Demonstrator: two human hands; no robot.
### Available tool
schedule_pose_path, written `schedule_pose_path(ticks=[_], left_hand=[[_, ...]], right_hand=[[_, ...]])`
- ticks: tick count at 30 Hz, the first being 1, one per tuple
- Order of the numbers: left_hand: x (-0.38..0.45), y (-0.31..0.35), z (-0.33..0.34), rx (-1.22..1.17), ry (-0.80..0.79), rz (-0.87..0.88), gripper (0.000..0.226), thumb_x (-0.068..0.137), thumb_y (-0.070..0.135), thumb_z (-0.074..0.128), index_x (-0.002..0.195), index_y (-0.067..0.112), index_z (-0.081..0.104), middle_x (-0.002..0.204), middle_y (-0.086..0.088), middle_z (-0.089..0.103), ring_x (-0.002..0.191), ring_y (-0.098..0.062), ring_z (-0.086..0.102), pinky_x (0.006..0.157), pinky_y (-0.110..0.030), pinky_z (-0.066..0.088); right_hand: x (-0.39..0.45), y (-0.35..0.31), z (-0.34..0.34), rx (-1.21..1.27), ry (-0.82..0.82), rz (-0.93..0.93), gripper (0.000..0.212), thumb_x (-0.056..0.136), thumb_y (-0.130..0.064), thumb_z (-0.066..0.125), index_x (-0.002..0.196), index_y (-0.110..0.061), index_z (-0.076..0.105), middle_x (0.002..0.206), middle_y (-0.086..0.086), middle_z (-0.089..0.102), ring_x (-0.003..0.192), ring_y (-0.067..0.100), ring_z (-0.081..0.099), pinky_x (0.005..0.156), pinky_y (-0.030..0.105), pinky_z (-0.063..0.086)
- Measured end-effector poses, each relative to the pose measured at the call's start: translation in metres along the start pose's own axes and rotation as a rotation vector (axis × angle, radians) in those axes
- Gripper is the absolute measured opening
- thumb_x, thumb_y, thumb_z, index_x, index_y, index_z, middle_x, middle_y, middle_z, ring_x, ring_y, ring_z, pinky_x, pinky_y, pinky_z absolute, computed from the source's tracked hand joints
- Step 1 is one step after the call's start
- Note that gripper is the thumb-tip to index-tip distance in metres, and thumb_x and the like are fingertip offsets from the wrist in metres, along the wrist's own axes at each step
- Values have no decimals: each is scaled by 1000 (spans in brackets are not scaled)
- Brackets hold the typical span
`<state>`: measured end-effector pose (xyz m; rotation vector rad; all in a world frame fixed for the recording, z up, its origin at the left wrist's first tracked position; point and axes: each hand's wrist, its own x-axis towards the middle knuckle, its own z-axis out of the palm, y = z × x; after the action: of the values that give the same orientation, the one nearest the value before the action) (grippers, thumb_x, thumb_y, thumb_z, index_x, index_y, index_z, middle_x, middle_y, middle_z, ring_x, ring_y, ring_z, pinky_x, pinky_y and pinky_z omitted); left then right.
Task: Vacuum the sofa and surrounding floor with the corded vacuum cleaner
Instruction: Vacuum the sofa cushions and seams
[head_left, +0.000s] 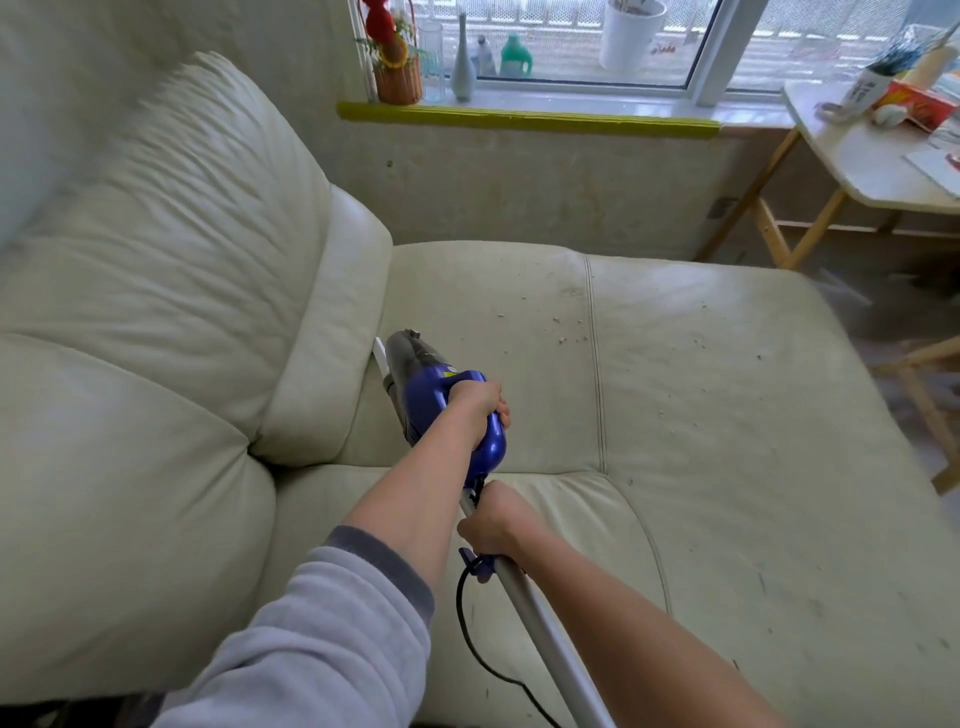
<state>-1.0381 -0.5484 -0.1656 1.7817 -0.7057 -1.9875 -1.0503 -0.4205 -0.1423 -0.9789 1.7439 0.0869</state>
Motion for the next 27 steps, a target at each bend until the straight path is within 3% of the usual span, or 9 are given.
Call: schedule_pose_path(ticks=[3,7,13,17,20,22,27], left_hand=[[-14,-13,-1,-34,-33,-83,35,101,3,32,67,11,34,64,-2,32,50,-11,26,47,-20,22],[-33,-31,-5,-74,-52,-123,35,100,5,34,66,13,33,64,0,31,50,-11,25,46,-19,22],[-57,-54,-12,-78,-48,-114,35,101,6,36,67,12,35,62,0,32,50,-10,27,46,-19,24],[-68,-67,-13,-78,-41,-89,36,99,1,30,65,12,33,62,0,30,50,-10,25,43,-18,23],[-80,-75,-12,-102,-42,-88,37,100,1,26,65,12,31,63,0,28,51,-10,24,45,-18,21],[-87,-80,-12,-124,-50,-108,37,100,2,27,65,12,32,64,1,28,52,-10,24,45,-18,21],[-104,-91,-9,-116,-60,-116,37,101,3,26,65,13,30,64,2,27,52,-9,23,44,-17,20]], right_hand=[[-11,11,12,-9,7,2,16,83,0,48,98,-7,47,83,17,69,67,28,66,80,40,59],[-28,23,28,-24,-4,6,24,82,0,48,105,-6,49,92,20,72,75,30,70,81,42,58],[-54,37,43,9,-29,32,11,87,1,45,86,-10,43,68,12,61,55,24,60,73,36,58],[-64,44,54,-40,-22,21,7,87,-1,46,88,-8,46,76,13,65,62,25,63,77,37,59],[-72,52,58,-62,5,10,16,88,-3,48,103,-7,50,69,9,62,49,19,60,57,28,57],[-79,57,61,-78,12,2,18,88,-4,49,107,-7,51,66,8,60,46,16,57,52,26,53],[-92,67,66,-75,-2,-4,7,88,-5,50,86,-11,47,71,8,61,52,19,60,64,28,57]])
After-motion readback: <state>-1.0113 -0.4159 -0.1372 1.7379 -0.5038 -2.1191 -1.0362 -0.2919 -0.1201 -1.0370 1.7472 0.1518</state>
